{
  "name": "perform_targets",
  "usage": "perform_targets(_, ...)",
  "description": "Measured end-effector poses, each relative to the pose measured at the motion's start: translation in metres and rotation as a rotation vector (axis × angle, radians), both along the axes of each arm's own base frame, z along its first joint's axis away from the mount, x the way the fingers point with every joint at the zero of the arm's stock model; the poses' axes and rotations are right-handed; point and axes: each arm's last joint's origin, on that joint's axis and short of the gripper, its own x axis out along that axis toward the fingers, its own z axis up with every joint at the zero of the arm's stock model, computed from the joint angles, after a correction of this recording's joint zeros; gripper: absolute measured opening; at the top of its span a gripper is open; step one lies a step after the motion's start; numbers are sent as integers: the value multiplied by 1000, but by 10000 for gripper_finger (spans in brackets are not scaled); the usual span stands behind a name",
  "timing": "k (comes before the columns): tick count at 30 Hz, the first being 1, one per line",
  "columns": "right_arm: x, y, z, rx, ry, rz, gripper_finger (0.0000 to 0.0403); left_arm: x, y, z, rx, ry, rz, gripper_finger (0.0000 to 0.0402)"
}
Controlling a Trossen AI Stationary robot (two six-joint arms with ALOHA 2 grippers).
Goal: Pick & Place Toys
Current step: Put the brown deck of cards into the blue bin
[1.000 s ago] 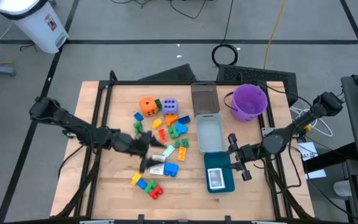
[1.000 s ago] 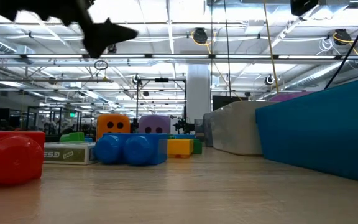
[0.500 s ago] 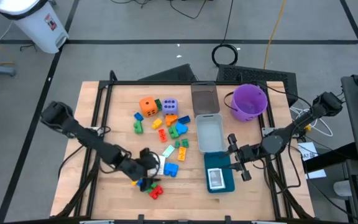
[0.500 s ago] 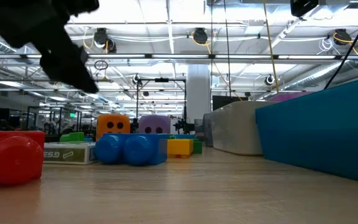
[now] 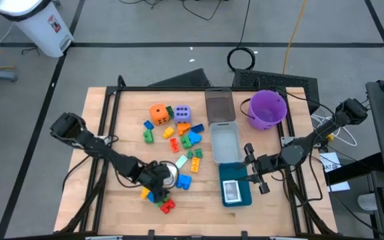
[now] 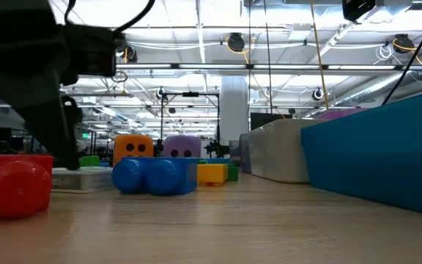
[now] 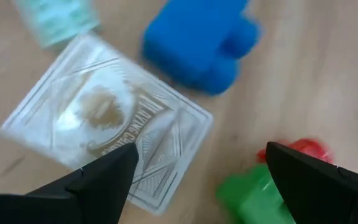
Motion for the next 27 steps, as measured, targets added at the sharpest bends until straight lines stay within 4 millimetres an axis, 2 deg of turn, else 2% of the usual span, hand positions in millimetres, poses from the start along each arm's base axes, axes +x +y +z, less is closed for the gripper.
perform_targets(8,0,0,0,0,0,-1,130,-26,28,22,50,227,141,367)
perform_targets(11,0,0,0,0,0,-1,130,-30,33,33,105,276,193,367)
perform_targets(19,0,0,0,0,0,-1,130,-33,36,34,172,298,114,367)
perform_targets(23,0,0,0,0,1,-1,130,-42,40,34,223,394,86,367)
perform_targets(27,0,0,0,-2,3,-1,130,-47,42,31,199,451,83,367)
